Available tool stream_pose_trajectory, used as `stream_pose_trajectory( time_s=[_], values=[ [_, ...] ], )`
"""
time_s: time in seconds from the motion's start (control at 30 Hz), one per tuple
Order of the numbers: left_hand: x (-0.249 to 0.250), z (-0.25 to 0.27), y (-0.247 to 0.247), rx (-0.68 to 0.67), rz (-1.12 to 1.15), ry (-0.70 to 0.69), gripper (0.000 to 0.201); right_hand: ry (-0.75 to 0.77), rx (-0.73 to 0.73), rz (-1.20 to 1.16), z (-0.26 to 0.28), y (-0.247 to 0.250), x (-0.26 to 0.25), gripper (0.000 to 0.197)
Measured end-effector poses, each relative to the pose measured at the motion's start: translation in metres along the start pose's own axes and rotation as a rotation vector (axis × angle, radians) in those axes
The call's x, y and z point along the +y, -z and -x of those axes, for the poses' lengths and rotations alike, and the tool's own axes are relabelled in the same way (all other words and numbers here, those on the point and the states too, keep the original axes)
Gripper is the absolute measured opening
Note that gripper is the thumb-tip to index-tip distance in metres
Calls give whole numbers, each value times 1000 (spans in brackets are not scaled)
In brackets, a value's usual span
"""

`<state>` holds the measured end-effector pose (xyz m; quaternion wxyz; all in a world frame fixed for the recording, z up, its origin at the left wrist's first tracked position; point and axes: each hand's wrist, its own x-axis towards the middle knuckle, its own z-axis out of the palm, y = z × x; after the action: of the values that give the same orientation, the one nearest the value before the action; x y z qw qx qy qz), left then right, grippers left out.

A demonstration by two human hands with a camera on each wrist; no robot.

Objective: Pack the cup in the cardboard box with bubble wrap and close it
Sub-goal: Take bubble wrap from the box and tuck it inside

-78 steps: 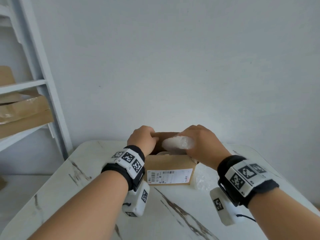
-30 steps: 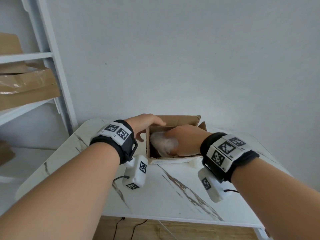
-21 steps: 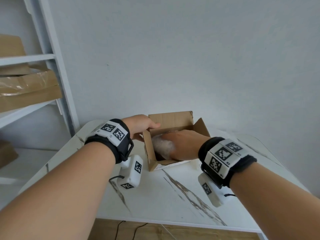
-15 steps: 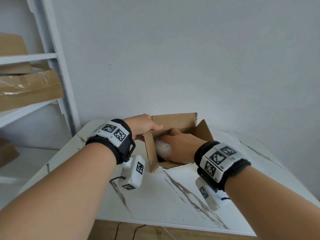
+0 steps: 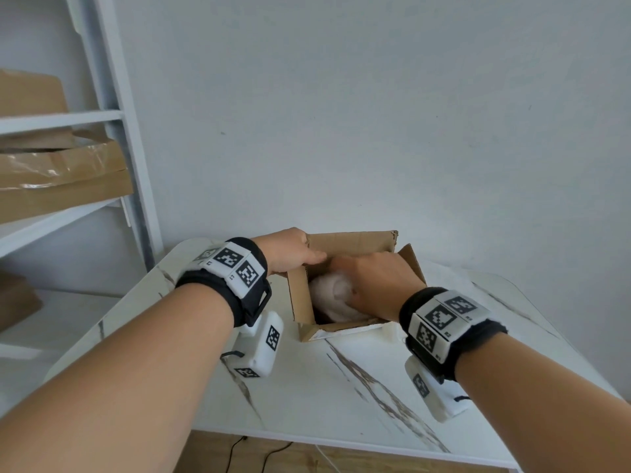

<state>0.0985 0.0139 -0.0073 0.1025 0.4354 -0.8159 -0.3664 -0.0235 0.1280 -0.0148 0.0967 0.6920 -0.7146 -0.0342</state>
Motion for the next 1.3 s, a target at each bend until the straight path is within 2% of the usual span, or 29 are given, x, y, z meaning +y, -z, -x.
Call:
stream_pose_trajectory(
  time_s=[0.07,0.13,0.2,0.3,0.43,0.5,0.7,0.87,1.0,1.07,1.17,1.2,1.23,1.3],
  values=[
    [0,-2,-1,-51,36,-8,42,46,136,-4,5,3,4,38],
    [1,-4,-2,-98,52,-9,49,117,165,-82,3,3,0,47],
    [4,2,-3,-78,41,-18,32,115,80,-137,-2,1,-9,44],
    [6,7,-3,4,-23,-14,43,68,-120,-216,-1,1,-17,38],
    [2,1,-3,11,-4,3,40,-37,-113,-542,3,6,-9,32],
    [1,-1,-3,11,16,-1,38,-82,-158,-620,1,7,-5,27],
    [-1,-6,-4,-24,42,-32,31,-18,-243,-484,-10,-1,-11,23],
    [-1,-8,-4,-10,36,-18,35,49,-349,-48,-24,8,-29,33],
    [-2,-7,-6,-16,64,1,64,51,-302,5,-28,-3,-39,26],
    [-2,-7,-5,-34,61,0,64,20,-313,-142,-25,-3,-33,25],
    [-2,-5,-4,-10,56,-25,30,-130,-295,-703,-13,7,-11,26],
    [0,-3,-4,-1,66,-26,34,-205,-251,-827,-10,9,-2,24],
    [0,-3,-6,4,68,-26,38,-274,-183,-860,-9,9,7,20],
    [1,-2,-9,9,51,-45,41,-309,-99,-700,-7,10,17,13]
  ],
)
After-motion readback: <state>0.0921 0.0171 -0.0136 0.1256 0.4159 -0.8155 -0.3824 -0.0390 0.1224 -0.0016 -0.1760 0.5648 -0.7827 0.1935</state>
